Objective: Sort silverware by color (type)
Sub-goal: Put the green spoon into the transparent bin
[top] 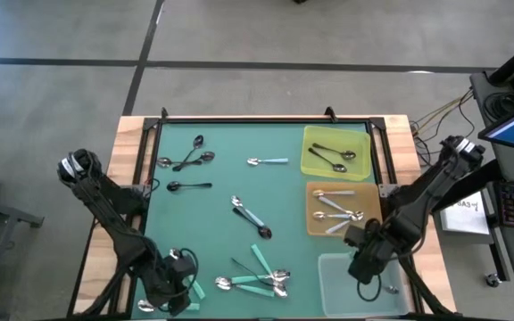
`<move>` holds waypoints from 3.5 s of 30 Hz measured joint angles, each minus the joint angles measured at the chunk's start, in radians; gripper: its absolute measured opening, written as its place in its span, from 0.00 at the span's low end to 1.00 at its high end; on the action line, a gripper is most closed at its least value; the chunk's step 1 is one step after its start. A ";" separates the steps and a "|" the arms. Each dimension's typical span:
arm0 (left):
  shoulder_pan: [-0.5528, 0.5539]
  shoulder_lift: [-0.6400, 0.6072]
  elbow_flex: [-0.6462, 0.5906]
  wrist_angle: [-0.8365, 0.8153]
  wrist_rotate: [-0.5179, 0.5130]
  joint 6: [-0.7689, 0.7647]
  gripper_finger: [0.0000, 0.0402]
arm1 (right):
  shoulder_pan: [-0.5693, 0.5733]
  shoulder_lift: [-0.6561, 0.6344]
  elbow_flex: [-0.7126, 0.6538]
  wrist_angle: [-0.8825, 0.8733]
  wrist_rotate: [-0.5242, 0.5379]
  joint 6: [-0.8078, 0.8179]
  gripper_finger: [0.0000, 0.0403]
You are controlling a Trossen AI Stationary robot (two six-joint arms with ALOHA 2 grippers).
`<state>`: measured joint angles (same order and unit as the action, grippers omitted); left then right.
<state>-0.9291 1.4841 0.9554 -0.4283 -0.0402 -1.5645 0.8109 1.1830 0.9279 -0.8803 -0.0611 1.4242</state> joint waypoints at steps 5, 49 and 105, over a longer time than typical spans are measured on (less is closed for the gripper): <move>-0.002 0.000 0.000 -0.002 0.005 0.089 0.32 | 0.009 0.023 0.000 -0.001 -0.004 -0.026 0.30; 0.003 0.281 -0.038 -0.110 -0.101 1.183 0.32 | 0.007 0.029 0.000 0.007 -0.041 0.148 0.34; 0.358 0.591 0.901 -0.236 -0.832 0.502 0.07 | -0.148 0.135 0.000 0.924 0.771 -0.332 0.34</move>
<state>-0.5715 2.0747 1.8569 -0.6646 -0.8723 -1.0626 0.6625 1.3179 0.9276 0.0434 0.7103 1.0926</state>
